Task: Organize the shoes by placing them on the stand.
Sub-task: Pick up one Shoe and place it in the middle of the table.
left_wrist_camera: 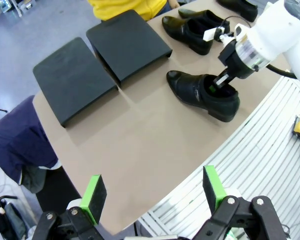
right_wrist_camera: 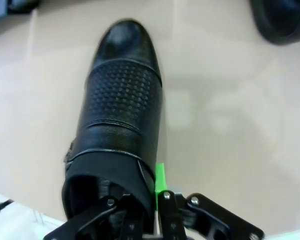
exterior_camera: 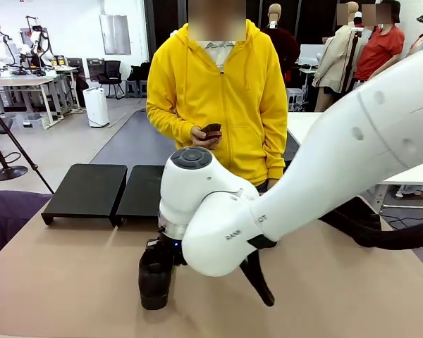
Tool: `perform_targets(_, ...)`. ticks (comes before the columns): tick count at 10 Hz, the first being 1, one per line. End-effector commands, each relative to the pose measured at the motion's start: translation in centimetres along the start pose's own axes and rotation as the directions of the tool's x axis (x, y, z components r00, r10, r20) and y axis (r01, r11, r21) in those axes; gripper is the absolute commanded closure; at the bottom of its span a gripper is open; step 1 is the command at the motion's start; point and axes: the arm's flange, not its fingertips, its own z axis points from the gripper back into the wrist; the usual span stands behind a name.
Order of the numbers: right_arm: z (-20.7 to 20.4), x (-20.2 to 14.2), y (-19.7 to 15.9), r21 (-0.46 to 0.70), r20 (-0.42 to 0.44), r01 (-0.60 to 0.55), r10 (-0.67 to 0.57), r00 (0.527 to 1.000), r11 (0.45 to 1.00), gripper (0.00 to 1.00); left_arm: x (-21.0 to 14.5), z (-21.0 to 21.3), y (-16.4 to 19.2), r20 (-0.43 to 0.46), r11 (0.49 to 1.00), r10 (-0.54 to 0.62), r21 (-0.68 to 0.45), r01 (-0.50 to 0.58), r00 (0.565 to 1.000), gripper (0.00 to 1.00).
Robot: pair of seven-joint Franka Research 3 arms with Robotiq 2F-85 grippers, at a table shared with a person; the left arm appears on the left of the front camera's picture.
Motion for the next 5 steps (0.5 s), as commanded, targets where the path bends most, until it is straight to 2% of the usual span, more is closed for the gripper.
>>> perform_targets(1, -1.34, 0.38, 2.75, -0.042, -0.015, 0.044, -0.044, 0.999, 0.998, 1.00, -0.09, 0.14, -0.14, 0.001, 1.000, 0.002, -0.011, -0.002, 1.000, 0.00)
perform_targets(2, -1.47, 0.46, 2.78, -0.047, -0.032, 0.028, -0.030, 0.999, 0.998, 1.00, -0.09, 0.14, -0.14, 0.001, 1.000, 0.002, -0.011, -0.002, 1.000, 0.00)
perform_targets(3, -1.53, 0.47, 2.78, -0.041, -0.046, 0.021, -0.023, 0.999, 0.999, 0.60, -0.09, 0.14, -0.14, 0.001, 1.000, 0.002, -0.011, -0.002, 1.000, 0.00)
perform_targets(4, -1.65, 0.40, 2.75, -0.042, -0.050, 0.016, -0.018, 0.999, 0.999, 0.01, -0.09, 0.14, -0.14, 0.001, 1.000, 0.002, -0.011, -0.002, 1.000, 0.00)
perform_targets(5, -1.59, 0.31, 2.69, -0.041, -0.057, 0.012, -0.014, 0.998, 0.999, 0.00, -0.09, 0.14, -0.14, 0.001, 1.000, 0.002, -0.011, -0.002, 1.000, 0.00)
